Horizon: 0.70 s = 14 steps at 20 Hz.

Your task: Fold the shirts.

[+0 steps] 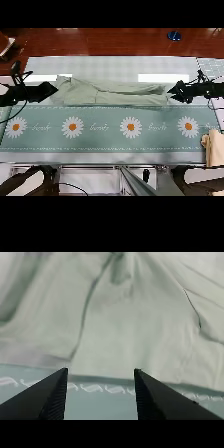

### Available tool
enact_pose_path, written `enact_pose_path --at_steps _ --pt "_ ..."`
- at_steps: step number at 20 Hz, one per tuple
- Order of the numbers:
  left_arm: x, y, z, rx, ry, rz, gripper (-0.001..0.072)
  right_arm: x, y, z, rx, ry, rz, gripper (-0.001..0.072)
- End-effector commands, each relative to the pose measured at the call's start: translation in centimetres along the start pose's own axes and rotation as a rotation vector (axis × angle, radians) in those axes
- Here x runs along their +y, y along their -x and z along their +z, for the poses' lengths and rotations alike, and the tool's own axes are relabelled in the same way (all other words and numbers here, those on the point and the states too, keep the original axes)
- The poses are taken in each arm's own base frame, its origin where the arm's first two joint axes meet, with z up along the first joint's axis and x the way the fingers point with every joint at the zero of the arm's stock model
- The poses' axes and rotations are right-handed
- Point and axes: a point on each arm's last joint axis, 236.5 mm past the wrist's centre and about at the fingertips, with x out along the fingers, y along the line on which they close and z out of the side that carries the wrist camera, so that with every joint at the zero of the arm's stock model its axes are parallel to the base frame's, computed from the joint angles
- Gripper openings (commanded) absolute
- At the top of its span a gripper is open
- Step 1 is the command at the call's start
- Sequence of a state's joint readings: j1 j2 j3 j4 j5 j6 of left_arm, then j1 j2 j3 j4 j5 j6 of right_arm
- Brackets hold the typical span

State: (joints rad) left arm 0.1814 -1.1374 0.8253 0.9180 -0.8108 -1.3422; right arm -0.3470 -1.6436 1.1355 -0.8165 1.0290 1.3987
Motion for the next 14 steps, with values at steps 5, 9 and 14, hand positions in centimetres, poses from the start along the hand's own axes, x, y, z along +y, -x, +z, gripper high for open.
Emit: enact_pose_path --at_steps 5,9,14 --pt "-3.1 -1.0 -2.4 0.024 -0.02 -0.063 0.0504 3.8 -4.2 -3.8 0.133 0.08 0.06 0.0283" --pt "-4.3 -1.3 -3.6 0.07 -0.021 -0.098 0.0052 6.8 -2.9 -4.1 0.154 0.179 0.092 0.0021" --pt "-9.5 -1.5 -5.5 0.109 -0.1 -0.221 0.0018 5.1 5.7 -6.5 0.065 0.34 -0.108 0.0021"
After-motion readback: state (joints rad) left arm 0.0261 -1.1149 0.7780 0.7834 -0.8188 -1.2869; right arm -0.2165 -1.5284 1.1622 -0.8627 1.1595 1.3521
